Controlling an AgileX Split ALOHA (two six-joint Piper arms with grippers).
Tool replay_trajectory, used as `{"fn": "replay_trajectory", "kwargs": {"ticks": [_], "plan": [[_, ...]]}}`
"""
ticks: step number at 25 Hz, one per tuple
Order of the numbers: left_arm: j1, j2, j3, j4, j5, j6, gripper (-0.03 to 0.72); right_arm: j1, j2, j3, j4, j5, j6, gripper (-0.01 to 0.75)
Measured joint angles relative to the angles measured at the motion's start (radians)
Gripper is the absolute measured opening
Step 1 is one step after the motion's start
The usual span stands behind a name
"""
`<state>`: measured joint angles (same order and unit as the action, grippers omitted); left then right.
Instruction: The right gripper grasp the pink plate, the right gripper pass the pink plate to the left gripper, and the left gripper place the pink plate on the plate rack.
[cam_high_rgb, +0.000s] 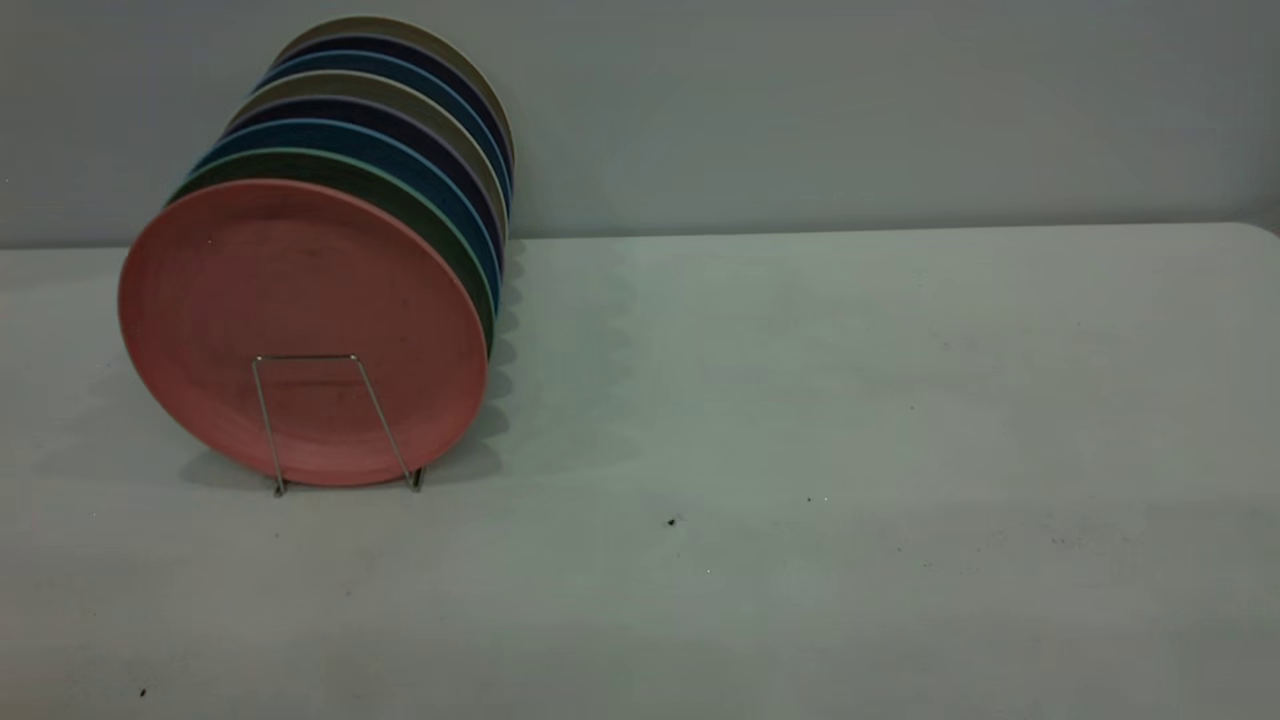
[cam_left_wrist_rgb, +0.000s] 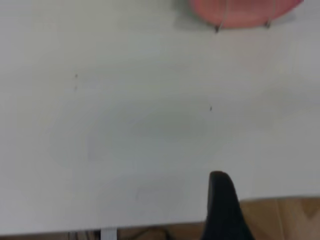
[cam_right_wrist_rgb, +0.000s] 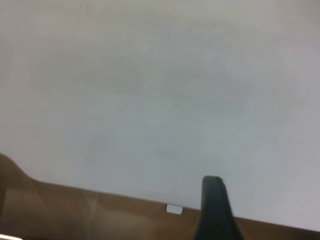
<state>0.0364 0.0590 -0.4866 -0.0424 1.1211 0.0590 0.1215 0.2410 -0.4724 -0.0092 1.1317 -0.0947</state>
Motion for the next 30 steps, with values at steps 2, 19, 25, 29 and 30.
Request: {"fn": "replay_trajectory", "kwargs": {"ticks": [2, 19, 25, 29, 30], "plan": [[0.000, -0.029, 0.000, -0.002, 0.003, 0.000, 0.513, 0.000, -0.002, 0.000, 0.001, 0.000, 0.000, 0.531], [-0.055, -0.070, 0.000, -0.002, 0.009, 0.006, 0.462, 0.000, -0.002, 0.000, 0.009, -0.002, 0.000, 0.531], [-0.058, -0.072, 0.000, -0.002, 0.009, 0.006, 0.428, 0.000, -0.002, 0.000, 0.009, -0.003, 0.000, 0.531], [-0.058, -0.072, 0.000, -0.002, 0.009, 0.006, 0.423, 0.000, -0.003, 0.000, 0.009, -0.003, 0.001, 0.531], [-0.058, -0.072, 0.000, -0.002, 0.009, 0.006, 0.423, -0.001, -0.009, 0.000, 0.009, -0.003, 0.001, 0.531]]}}
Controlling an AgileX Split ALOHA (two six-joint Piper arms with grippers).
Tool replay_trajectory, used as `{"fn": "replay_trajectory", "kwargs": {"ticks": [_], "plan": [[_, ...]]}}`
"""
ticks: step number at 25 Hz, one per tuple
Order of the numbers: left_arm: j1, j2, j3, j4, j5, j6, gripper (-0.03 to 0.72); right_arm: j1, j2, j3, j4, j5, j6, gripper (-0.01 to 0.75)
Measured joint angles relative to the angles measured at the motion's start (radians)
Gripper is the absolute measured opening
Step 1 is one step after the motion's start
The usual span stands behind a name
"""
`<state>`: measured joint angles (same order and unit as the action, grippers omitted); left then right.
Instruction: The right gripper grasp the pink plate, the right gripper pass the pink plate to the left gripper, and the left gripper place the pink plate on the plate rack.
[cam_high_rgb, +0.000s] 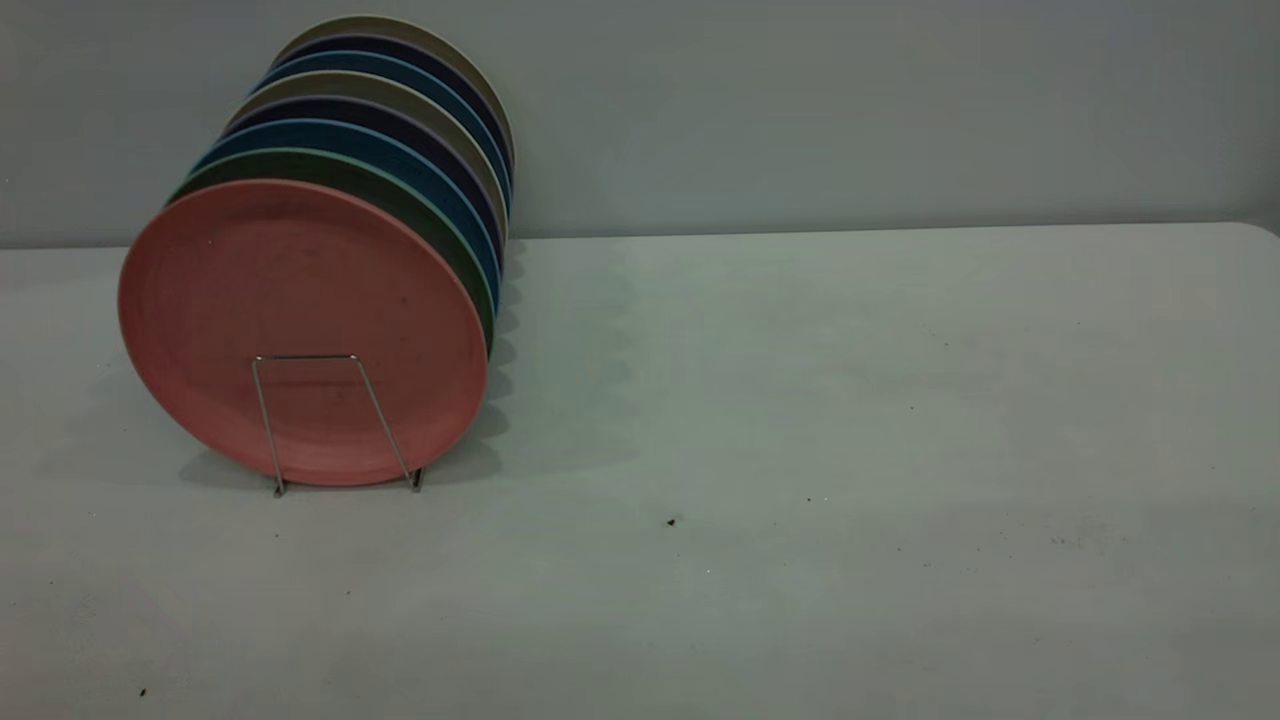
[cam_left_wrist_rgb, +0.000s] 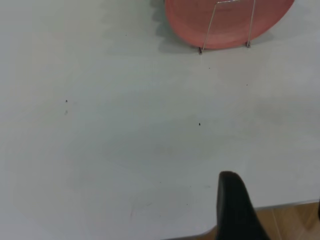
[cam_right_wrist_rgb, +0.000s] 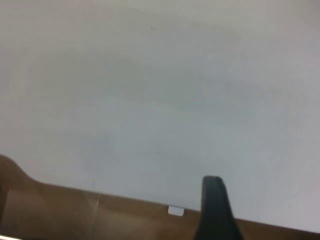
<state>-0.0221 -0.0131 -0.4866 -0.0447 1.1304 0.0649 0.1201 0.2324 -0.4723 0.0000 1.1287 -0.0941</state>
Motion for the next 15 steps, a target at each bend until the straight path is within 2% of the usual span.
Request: {"fn": "replay_trajectory", "kwargs": {"ticks": [6, 15], "plan": [[0.000, -0.007, 0.000, 0.000, 0.000, 0.000, 0.423, -0.067, -0.121, 0.000, 0.000, -0.002, 0.000, 0.531], [0.000, -0.009, 0.000, 0.000, 0.001, 0.000, 0.423, -0.072, -0.250, 0.000, 0.007, 0.005, -0.001, 0.531]]}}
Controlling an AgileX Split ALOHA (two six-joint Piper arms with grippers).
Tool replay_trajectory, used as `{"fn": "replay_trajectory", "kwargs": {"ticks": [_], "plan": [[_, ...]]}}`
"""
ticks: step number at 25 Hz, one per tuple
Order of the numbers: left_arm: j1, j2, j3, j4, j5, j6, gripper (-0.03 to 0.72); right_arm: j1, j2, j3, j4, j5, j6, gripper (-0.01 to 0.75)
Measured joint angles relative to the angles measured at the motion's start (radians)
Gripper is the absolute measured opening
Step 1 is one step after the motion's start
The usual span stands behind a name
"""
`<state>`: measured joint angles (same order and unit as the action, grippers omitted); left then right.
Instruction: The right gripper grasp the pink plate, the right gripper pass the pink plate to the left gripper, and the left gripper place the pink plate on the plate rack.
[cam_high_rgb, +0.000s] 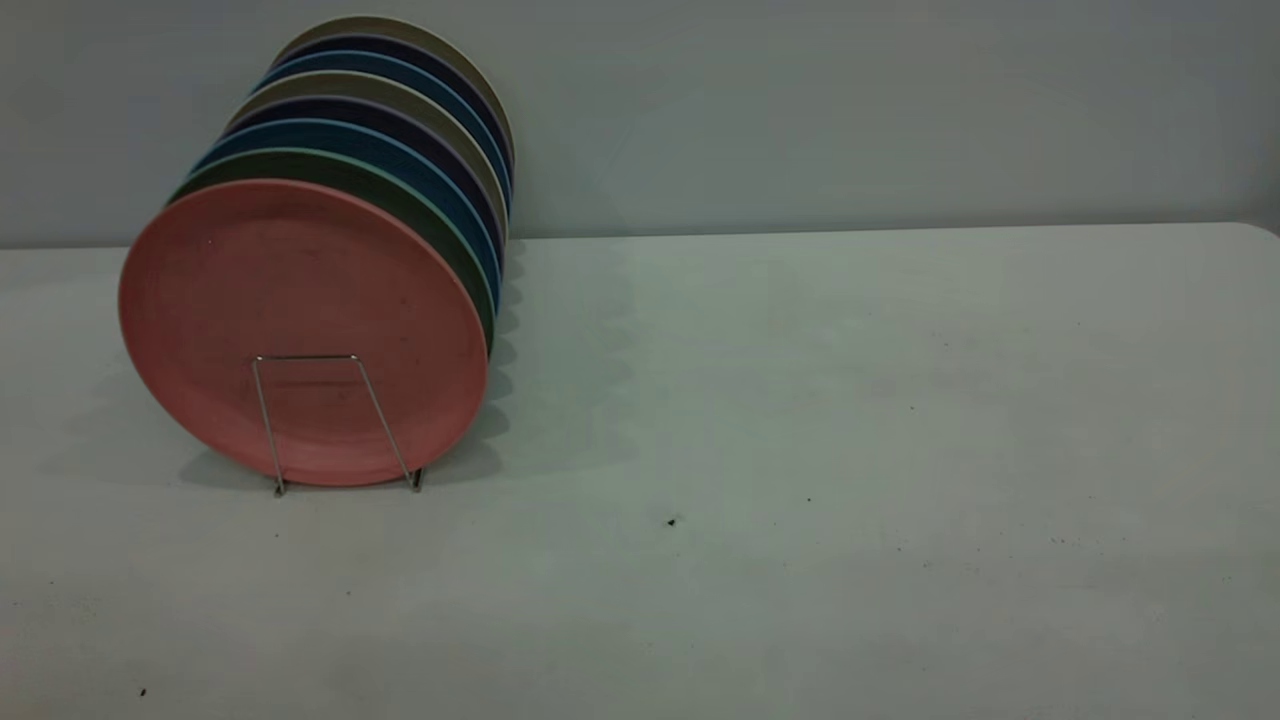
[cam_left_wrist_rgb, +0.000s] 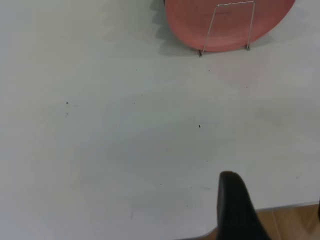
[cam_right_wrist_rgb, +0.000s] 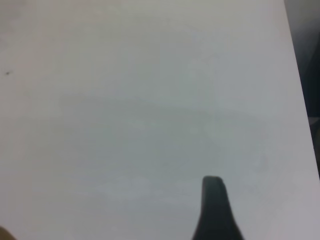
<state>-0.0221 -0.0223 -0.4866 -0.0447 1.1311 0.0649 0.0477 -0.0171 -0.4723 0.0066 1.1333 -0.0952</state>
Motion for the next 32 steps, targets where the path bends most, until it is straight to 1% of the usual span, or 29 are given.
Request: {"fn": "replay_trajectory", "kwargs": {"ticks": [19, 32], "plan": [[0.000, 0.000, 0.000, 0.000, 0.000, 0.000, 0.423, 0.000, 0.000, 0.000, -0.001, 0.000, 0.003, 0.531], [0.000, 0.000, 0.000, 0.000, 0.000, 0.000, 0.423, 0.000, 0.000, 0.000, -0.023, 0.000, 0.040, 0.531]]}}
